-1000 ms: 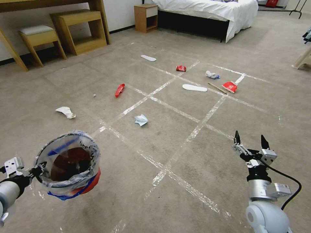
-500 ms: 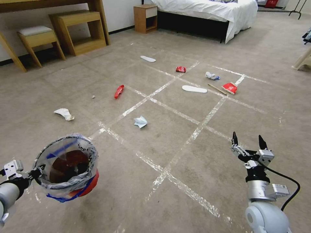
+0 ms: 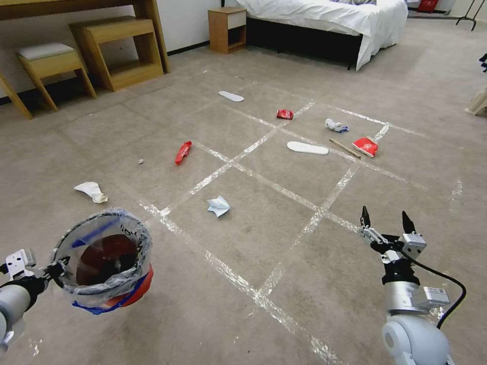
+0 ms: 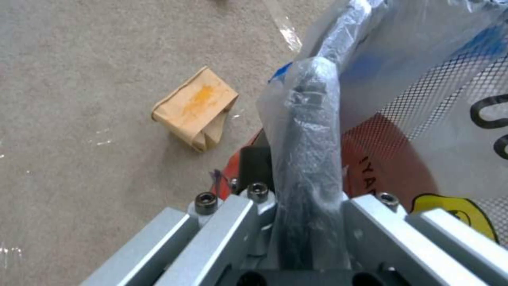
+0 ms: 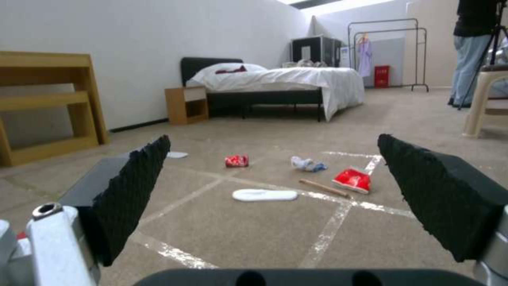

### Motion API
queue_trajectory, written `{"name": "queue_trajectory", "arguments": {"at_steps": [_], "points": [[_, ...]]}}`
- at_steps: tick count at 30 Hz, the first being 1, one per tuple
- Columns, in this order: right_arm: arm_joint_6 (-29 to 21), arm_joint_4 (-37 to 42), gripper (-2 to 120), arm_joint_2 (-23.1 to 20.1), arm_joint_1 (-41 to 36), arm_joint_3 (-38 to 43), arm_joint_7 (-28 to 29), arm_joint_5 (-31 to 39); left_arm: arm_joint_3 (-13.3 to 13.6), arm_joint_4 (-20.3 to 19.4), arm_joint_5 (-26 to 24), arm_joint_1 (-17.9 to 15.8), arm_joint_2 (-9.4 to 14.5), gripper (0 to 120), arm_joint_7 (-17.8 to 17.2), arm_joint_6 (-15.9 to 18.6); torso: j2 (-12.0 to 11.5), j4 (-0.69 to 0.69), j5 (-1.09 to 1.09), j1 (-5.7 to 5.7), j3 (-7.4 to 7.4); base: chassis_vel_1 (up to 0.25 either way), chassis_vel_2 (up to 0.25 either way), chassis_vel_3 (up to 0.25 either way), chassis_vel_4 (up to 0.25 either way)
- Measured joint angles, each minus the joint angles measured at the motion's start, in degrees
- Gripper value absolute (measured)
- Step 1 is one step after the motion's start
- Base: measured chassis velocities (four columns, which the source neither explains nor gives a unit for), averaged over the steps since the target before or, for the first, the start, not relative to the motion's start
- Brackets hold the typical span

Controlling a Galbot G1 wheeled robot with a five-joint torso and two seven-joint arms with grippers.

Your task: Pick up the trash bin and place the garbage on the floor into it.

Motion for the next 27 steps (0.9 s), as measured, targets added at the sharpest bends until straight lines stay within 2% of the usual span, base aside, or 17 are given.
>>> {"name": "queue_trajectory", "arguments": {"at_steps": [27], "points": [[0.03, 0.12, 100, 0.01, 0.18, -0.23, -0.33, 0.05, 0.08, -0.34, 1.14, 0.52, -0.76, 1, 0.3, -0.27, 0.0, 0.01, 0.0, 0.0, -0.01, -0.092, 0.095, 0.096, -0.095]]}}
